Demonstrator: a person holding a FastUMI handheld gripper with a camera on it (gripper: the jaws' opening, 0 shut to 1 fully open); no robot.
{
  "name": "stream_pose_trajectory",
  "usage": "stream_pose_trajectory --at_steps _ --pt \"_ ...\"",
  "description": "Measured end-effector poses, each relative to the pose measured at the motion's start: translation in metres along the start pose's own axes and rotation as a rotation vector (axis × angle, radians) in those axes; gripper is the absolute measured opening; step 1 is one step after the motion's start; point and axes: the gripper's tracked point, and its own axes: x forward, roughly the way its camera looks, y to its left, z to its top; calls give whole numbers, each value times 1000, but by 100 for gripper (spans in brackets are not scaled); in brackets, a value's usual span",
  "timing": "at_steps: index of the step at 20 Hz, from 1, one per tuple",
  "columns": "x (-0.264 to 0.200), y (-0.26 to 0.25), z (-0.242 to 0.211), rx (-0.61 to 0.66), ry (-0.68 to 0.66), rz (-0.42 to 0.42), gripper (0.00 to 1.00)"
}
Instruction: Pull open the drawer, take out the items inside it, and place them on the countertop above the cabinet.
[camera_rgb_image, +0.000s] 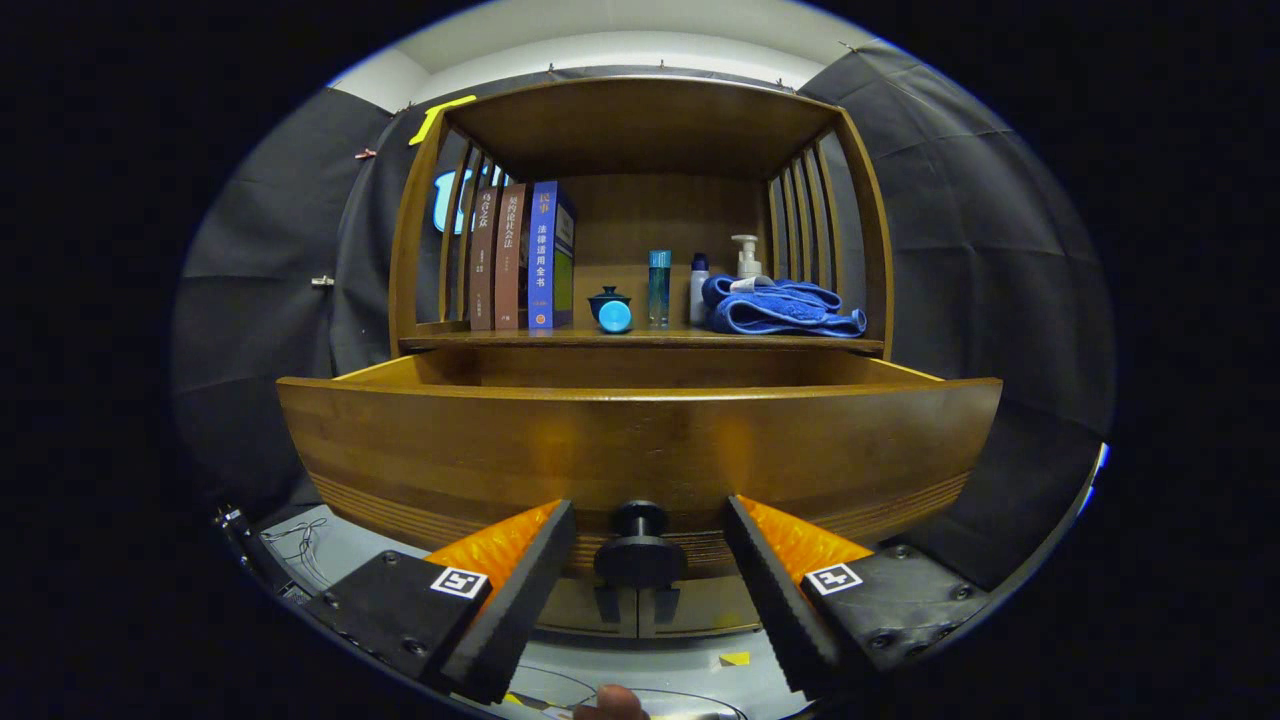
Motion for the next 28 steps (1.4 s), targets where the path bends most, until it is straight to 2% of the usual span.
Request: stream_pose_trajectory --at_steps 11,20,28 --pt "61 5 11 -25 36 -11 100" --pt "62 4 11 39 46 -2 100" --pt "62 4 10 34 68 0 100"
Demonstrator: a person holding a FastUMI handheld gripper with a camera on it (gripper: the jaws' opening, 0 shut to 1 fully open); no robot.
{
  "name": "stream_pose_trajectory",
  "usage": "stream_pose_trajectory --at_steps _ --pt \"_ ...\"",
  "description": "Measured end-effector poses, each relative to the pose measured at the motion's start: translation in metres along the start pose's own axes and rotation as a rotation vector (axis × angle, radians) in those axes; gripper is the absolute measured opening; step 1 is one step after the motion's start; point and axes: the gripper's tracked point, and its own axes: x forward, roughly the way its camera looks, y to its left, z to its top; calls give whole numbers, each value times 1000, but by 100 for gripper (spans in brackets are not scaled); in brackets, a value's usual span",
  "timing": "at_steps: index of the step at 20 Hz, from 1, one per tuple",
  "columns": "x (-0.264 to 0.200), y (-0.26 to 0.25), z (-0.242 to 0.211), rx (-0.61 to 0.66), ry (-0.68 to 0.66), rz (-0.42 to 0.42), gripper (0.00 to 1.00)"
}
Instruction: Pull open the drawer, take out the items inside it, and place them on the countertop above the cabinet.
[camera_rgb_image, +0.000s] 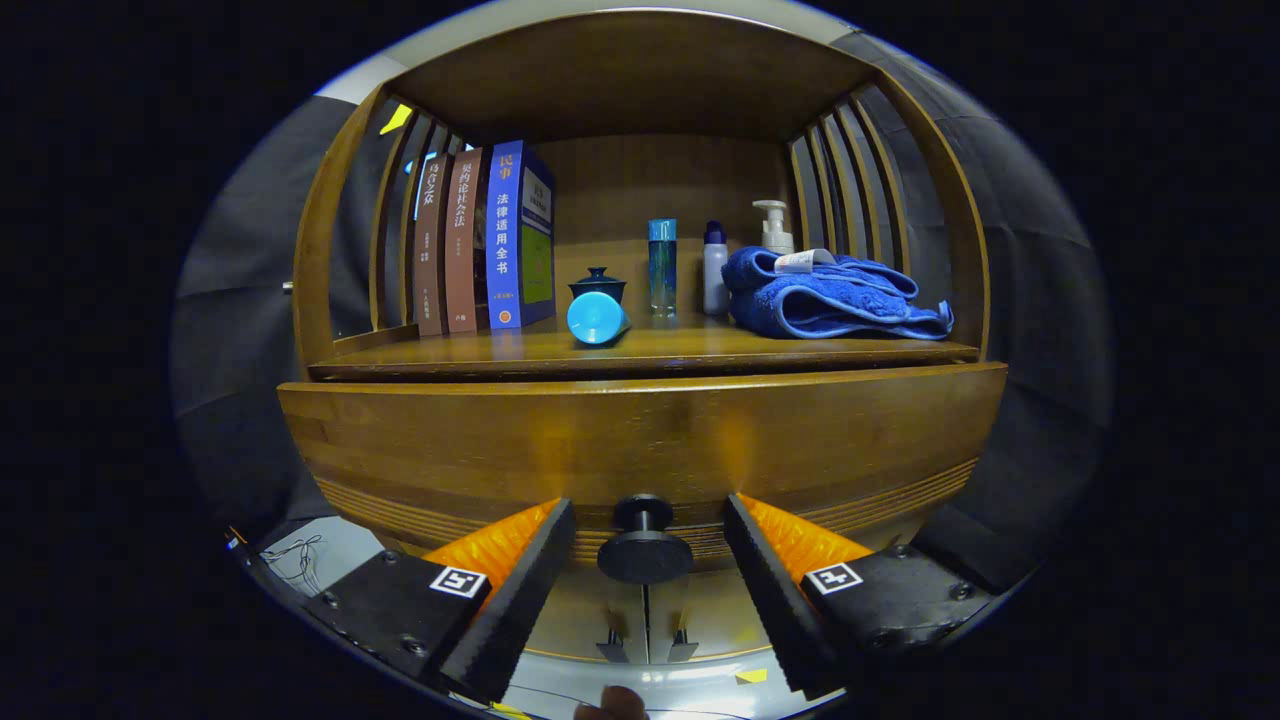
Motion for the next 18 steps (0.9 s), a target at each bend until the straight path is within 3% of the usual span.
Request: stream_pose_trajectory --at_steps 11,18 --pt "-1 -1 -2 24 16 -10 100" --pt "-18 -4 30 13 -79 -12 100"
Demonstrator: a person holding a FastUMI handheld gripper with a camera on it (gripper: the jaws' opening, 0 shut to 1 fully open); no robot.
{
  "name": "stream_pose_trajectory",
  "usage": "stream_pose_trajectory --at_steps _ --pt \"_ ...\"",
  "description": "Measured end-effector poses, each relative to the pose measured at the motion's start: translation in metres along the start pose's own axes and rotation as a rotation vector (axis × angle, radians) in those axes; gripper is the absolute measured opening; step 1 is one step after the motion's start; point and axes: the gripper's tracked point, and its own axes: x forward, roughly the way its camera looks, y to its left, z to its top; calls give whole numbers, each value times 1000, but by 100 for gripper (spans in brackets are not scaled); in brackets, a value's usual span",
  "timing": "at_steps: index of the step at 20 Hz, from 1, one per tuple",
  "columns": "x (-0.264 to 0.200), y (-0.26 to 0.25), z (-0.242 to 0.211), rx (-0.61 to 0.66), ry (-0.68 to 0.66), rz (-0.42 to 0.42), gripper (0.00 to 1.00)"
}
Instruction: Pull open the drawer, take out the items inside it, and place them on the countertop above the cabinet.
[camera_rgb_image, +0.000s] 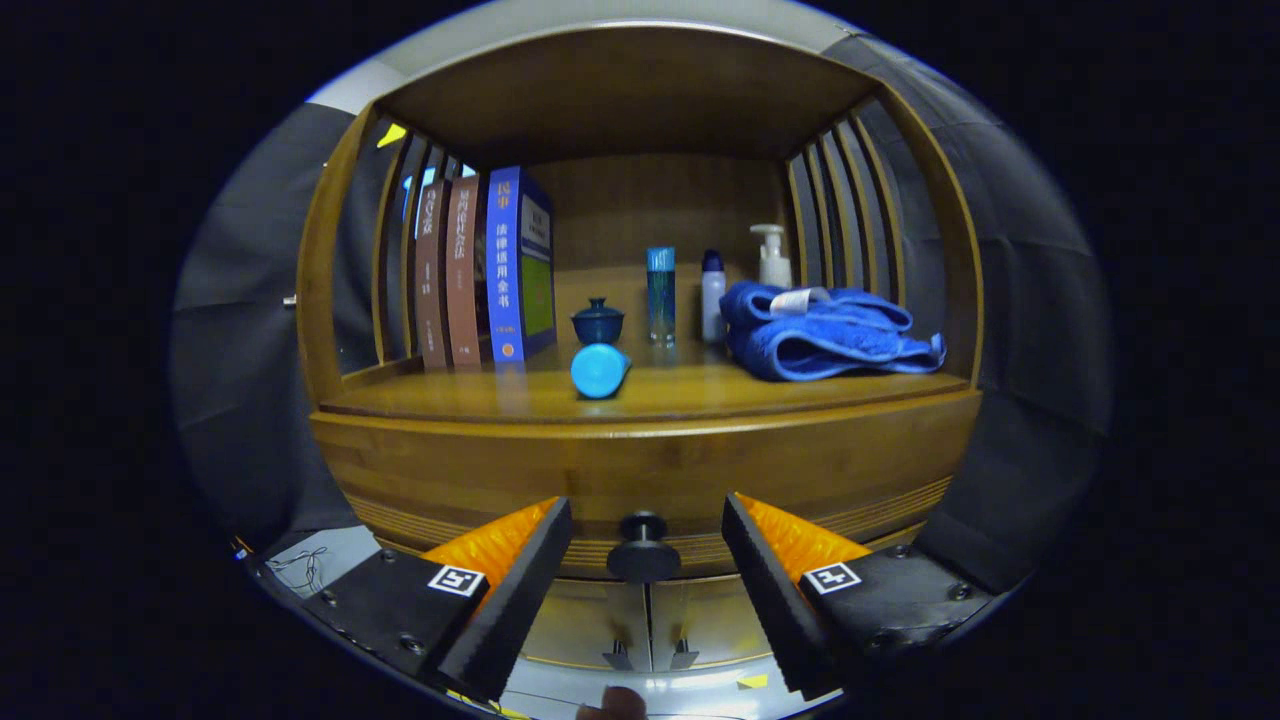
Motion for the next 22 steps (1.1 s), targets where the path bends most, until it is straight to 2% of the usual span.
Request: stream_pose_trajectory --at_steps 8,22 --pt "-37 0 64 -23 -109 13 100" --pt "-110 -20 143 -54 -174 -79 99"
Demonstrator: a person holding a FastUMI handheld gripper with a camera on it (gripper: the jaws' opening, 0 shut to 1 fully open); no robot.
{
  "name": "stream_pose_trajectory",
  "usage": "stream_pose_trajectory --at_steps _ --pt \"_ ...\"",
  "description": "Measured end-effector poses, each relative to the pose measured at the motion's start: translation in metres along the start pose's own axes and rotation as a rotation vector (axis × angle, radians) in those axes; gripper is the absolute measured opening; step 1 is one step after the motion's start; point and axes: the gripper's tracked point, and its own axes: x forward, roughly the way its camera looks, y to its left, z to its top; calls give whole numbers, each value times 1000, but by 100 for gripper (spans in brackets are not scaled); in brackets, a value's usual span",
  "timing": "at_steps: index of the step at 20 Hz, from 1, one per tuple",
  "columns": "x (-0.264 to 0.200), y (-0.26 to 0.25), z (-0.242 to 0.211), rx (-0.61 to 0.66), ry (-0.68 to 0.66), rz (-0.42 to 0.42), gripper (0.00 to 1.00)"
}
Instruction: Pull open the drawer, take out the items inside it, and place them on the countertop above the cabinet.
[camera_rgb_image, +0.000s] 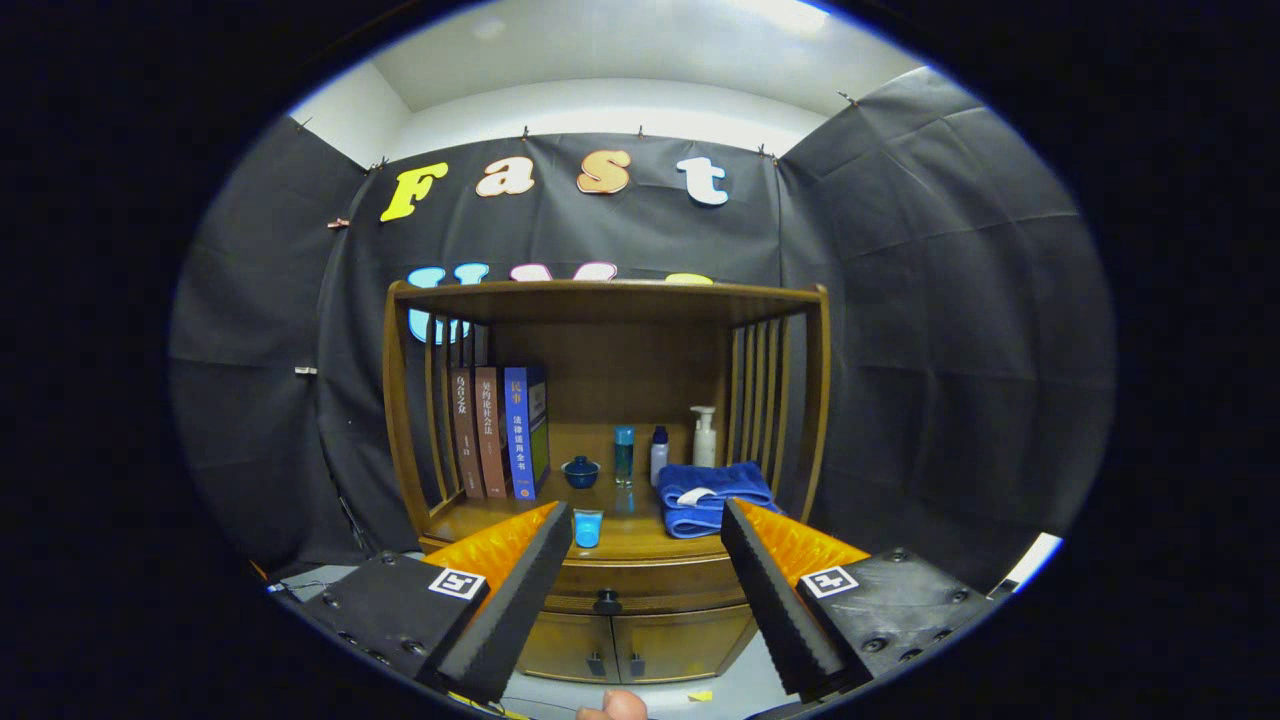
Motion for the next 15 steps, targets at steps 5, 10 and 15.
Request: stream_pose_trajectory --at_steps 5,10,15 --pt "-16 -4 24 -21 -61 -1 99" --pt "-26 -2 33 -25 -95 16 98" --pt "-29 -4 35 -18 -103 12 98"
